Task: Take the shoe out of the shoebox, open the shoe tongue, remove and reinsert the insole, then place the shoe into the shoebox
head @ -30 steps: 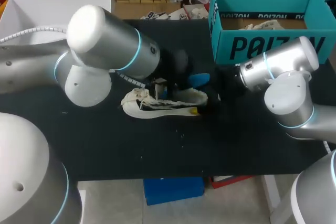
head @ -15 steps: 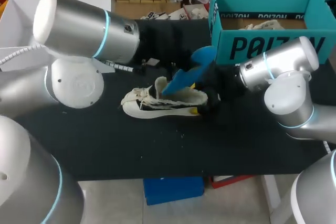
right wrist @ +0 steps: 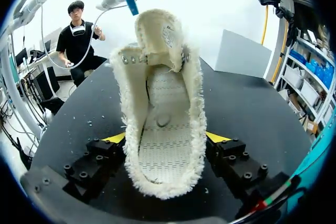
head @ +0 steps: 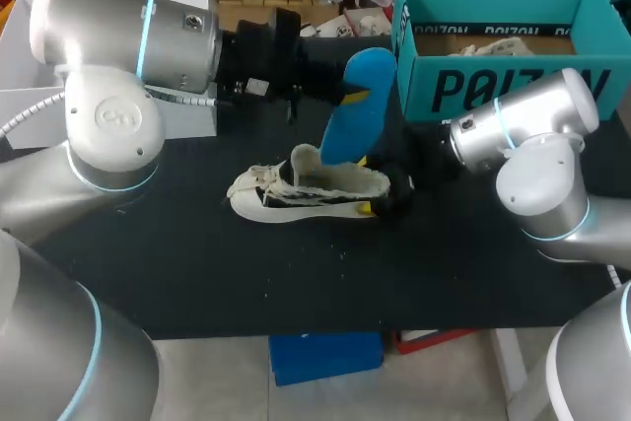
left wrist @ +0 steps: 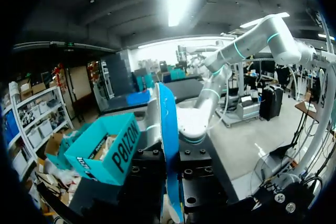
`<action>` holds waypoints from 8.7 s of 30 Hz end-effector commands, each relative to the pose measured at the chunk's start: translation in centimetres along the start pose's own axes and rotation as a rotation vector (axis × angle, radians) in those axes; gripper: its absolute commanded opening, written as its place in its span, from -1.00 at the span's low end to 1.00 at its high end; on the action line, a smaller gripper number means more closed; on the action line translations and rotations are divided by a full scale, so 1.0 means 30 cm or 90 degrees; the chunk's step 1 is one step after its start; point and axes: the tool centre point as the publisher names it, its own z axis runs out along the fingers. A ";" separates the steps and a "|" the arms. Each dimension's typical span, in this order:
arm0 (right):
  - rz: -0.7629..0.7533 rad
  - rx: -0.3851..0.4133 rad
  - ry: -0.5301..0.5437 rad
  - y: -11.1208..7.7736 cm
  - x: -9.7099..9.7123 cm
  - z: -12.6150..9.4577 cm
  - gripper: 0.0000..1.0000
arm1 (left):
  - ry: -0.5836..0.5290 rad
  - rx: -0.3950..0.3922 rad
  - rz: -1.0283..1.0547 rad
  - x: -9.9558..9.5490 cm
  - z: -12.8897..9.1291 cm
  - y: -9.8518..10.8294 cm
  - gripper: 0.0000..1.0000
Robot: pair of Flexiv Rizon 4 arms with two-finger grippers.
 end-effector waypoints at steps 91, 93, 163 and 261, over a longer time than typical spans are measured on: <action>-0.069 0.507 0.022 0.028 -0.069 -0.205 1.00 | 0.097 0.174 -0.192 0.166 -0.167 -0.404 -1.00; -0.068 0.512 0.019 0.030 -0.070 -0.205 1.00 | 0.097 0.174 -0.192 0.166 -0.167 -0.404 -1.00; 0.000 0.335 -0.001 0.061 -0.044 -0.174 1.00 | 0.097 0.174 -0.192 0.166 -0.167 -0.404 -1.00; -0.108 0.571 0.090 0.213 -0.172 0.049 1.00 | 0.097 0.174 -0.192 0.166 -0.167 -0.404 -1.00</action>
